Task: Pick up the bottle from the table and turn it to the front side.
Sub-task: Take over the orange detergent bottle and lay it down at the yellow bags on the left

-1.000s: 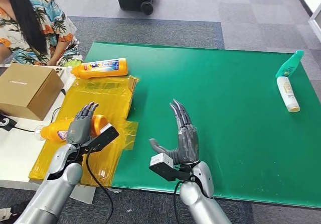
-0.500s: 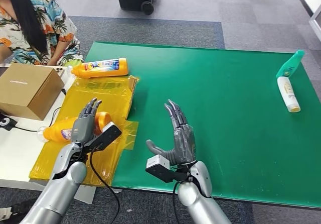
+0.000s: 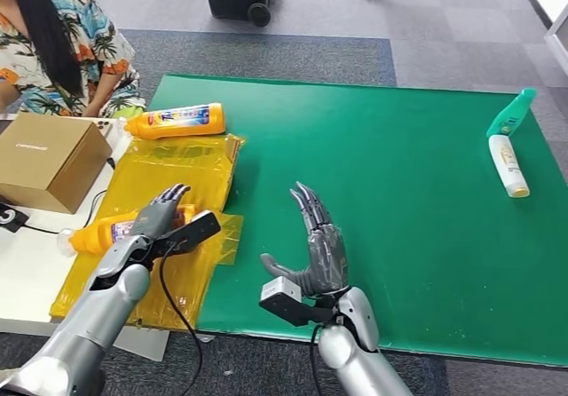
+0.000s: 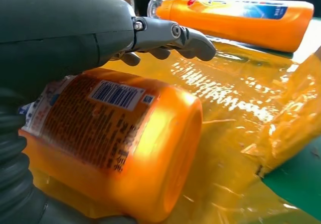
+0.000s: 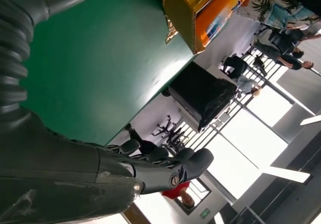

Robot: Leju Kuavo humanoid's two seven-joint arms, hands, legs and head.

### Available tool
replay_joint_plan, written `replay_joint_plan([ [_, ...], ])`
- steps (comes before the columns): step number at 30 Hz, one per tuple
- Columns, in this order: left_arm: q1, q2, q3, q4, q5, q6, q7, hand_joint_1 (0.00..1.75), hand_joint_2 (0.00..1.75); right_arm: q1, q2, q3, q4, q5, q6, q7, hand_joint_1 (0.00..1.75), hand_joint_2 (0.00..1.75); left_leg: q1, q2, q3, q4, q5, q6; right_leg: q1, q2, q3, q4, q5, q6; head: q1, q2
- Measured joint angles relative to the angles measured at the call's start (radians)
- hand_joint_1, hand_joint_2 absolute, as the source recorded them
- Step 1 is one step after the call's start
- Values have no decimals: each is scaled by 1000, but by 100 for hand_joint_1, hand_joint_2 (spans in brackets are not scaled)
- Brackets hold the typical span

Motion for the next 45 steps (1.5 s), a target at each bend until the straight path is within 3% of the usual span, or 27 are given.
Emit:
replay_joint_plan([
  [11,-69,42,-23,96,-36,-8,17,0,175,1,-8,8,0,0,12,-4,0,175,0,0,0,0,1,0,0,0,0,0,0,0,0,0],
  [20,-105,70,-39,101,-10,-5,-29,0,175,7,-10,9,0,-2,13,-12,0,175,0,0,0,0,0,0,0,0,-1,0,0,0,0,0],
  [27,-93,99,-44,3,19,6,-45,0,175,10,-16,9,0,-2,9,-14,0,175,0,0,-1,0,0,0,0,0,-1,0,0,0,0,0],
  [34,-32,147,-46,-147,35,16,-51,0,175,13,-18,8,0,-2,7,-17,0,175,0,0,-1,0,0,0,0,0,-1,0,0,0,0,0],
  [36,-6,149,-43,-192,32,62,-74,0,175,13,-19,8,0,-5,5,-24,0,175,0,0,-1,0,0,0,0,0,-1,0,0,0,0,0],
  [39,35,118,-31,-259,26,210,-144,0,175,11,-17,7,1,-16,-1,-45,0,175,0,0,-1,0,0,0,0,0,-1,0,0,0,0,0],
  [45,129,-30,4,-388,285,559,-437,0,175,4,26,-24,9,-21,-6,-141,0,175,0,0,-2,0,-1,0,-1,0,-1,0,0,0,0,0],
])
